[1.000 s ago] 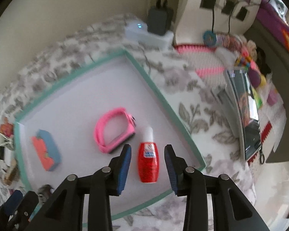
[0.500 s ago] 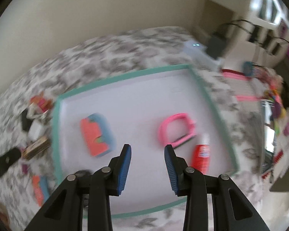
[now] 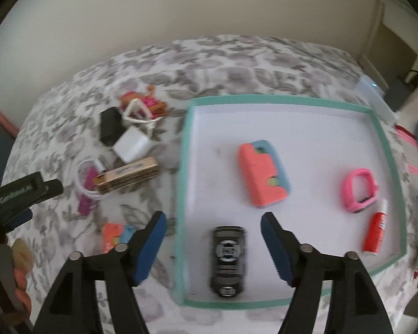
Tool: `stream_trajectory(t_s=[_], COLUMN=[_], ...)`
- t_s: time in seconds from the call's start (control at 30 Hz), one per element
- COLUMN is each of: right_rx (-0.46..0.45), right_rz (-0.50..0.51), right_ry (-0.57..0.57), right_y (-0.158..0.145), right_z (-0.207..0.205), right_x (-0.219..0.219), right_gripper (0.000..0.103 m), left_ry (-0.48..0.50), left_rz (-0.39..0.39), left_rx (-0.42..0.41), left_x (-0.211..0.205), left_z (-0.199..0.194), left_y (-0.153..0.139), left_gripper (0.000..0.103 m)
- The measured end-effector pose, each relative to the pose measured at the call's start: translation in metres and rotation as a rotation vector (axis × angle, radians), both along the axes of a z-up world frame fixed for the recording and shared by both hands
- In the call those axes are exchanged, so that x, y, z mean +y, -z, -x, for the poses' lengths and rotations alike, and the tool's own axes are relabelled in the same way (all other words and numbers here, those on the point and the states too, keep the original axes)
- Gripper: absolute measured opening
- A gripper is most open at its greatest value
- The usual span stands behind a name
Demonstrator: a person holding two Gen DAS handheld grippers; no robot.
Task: Organize rigid objects
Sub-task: 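Move both tools back to the pile toward the pink lighter and carrot knife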
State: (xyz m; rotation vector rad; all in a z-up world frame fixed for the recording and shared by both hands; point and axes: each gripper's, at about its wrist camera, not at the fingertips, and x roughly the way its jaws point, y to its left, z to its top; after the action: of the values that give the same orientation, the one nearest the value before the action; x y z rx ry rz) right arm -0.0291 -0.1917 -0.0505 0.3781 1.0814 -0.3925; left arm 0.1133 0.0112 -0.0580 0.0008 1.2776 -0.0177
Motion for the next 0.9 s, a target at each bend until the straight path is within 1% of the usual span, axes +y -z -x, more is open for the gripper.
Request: stream_trajectory(t_s=[0.07, 0.13, 0.27, 0.33, 0.53, 0.73, 0.77, 0.9], right_rx=[-0.004, -0.006, -0.005, -0.010, 0.000, 0.019, 0.020, 0.046], right_rz=[0.003, 0.002, -0.006, -0.007, -0.022, -0.020, -0.006, -0.010], right_ry=[-0.019, -0.037, -0.079, -0.103, -0.151, -0.217, -0.230, -0.273], right_y=[0.000, 0.002, 0.004, 0.006, 0.015, 0.025, 0.026, 0.033], right_z=[-0.003, -0.007, -0.015, -0.020, -0.031, -0.041, -0.043, -0.047], right_x=[0.007, 0.013, 0.026, 0.034, 0.052, 0.072, 0.076, 0.090], right_gripper=[0.082, 0.090, 0.095, 0.102, 0.103, 0.103, 0.103, 0.103], left_ry=[-0.006, -0.005, 0.003, 0.005, -0.008, -0.033, -0.034, -0.041], left_rz=[0.003, 0.009, 0.011, 0.009, 0.016, 0.035, 0.036, 0.040], left_rx=[0.000, 0.005, 0.017, 0.019, 0.037, 0.051, 0.051, 0.056], left_x=[0.002, 0.004, 0.004, 0.005, 0.013, 0.021, 0.021, 0.024], left_z=[-0.001, -0.002, -0.001, -0.001, -0.004, -0.005, -0.006, -0.007], left_y=[0.000, 0.001, 0.003, 0.004, 0.009, 0.011, 0.011, 0.011], left_gripper=[0.098, 0.098, 0.098, 0.098, 0.098, 0.098, 0.098, 0.098])
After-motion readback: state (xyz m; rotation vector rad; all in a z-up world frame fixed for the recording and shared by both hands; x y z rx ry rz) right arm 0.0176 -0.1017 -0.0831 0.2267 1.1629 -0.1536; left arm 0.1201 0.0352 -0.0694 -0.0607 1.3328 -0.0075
